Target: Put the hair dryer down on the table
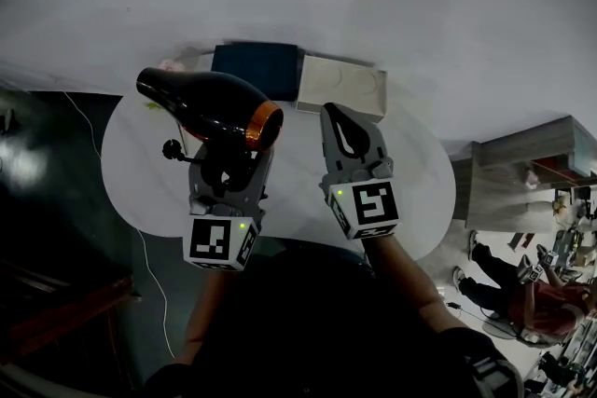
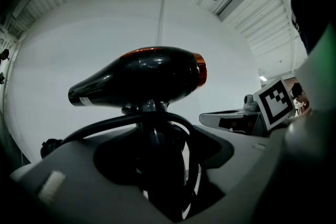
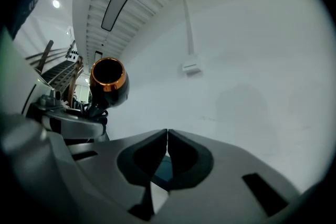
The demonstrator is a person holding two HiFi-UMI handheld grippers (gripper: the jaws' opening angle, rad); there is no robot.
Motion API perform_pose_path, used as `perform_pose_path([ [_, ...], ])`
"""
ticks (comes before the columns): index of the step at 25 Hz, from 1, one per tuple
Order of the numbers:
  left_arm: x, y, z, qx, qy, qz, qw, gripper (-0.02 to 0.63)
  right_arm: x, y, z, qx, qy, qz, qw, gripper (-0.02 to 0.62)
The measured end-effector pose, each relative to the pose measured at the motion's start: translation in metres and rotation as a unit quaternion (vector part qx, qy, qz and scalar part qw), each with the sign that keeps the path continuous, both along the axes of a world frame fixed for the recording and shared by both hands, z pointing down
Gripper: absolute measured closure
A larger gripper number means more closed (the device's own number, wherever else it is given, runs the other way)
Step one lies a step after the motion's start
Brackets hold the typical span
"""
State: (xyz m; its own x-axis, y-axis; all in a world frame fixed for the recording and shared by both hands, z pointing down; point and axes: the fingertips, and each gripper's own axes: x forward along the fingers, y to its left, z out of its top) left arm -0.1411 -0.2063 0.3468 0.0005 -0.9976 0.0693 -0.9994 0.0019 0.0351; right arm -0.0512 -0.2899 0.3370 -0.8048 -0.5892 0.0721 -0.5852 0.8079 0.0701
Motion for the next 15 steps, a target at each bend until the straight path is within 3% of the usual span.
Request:
perform_pose_path([
  [9, 0.001, -0.005, 0.012, -0.02, 0.005, -0.006, 0.9998, 0.31, -0.003, -0.005, 0.012, -0.018, 0.011, -0.013, 1.0, 0.583],
  [15, 0.003, -0.003, 0.027, -0.038, 0.031, 0.005, 0.9988, 0.31, 0.0, -0.001, 0.025, -0.036, 0.003, 0.001, 0.999, 0.582],
])
